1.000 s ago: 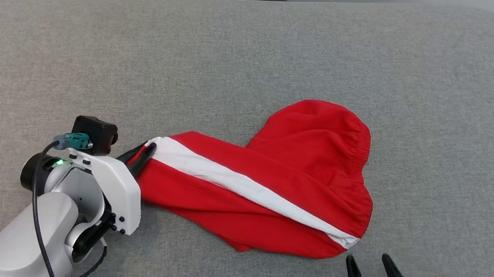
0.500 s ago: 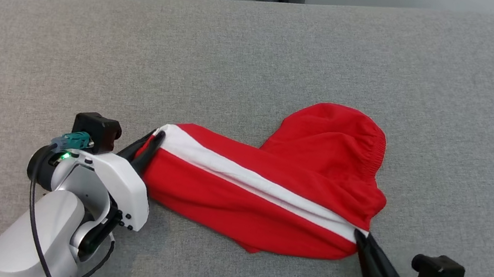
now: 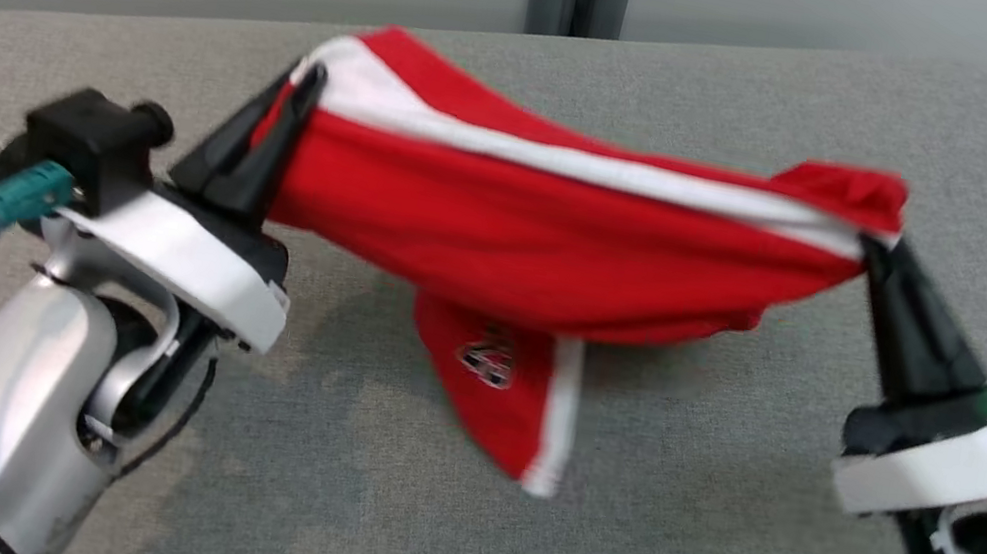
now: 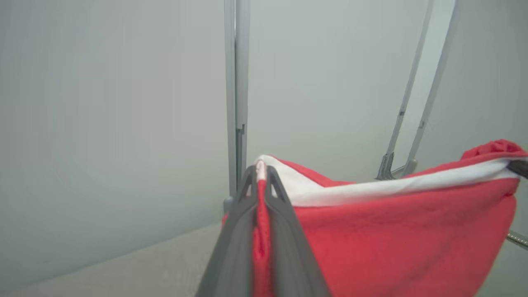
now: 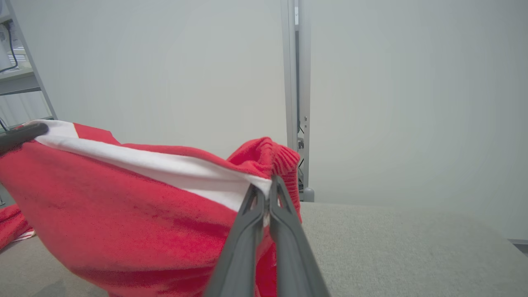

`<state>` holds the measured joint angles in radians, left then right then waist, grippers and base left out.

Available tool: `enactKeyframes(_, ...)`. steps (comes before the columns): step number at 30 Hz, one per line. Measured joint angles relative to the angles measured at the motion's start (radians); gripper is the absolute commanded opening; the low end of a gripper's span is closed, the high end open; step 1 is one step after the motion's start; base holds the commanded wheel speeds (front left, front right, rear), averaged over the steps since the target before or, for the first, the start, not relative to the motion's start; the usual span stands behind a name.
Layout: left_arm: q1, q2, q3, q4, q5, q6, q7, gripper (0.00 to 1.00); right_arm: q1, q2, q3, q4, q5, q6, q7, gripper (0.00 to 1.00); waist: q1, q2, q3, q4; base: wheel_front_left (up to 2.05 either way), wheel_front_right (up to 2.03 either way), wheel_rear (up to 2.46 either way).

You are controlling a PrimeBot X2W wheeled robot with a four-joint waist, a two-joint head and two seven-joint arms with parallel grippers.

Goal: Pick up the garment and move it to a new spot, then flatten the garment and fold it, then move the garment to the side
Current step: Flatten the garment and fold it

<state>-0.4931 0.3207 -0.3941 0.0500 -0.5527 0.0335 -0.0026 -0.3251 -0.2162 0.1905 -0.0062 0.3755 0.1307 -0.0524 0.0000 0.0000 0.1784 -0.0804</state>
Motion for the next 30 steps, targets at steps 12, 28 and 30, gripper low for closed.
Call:
enactKeyframes(12,-0.07,0.026,0.08,-0.283,0.026,0.091,0.014,0.0,-0.137,-0.013,-0.087,-0.179,-0.026,0.0,0.102,0.0,0.0,0.0,-0.033,0.033,0.0,0.0,0.0)
enactKeyframes(28,-0.201,0.012,0.062,-0.152,-0.023,0.029,0.042,0.0,-0.283,-0.004,-0.087,-0.033,0.034,0.0,0.146,0.0,0.0,0.0,0.039,0.038,0.0,0.0,0.0)
enactKeyframes(30,-0.288,-0.005,0.051,-0.062,-0.026,-0.004,0.036,0.0,-0.369,-0.015,-0.075,0.047,0.051,0.0,0.139,0.0,0.0,0.0,0.062,0.041,0.0,0.0,0.0)
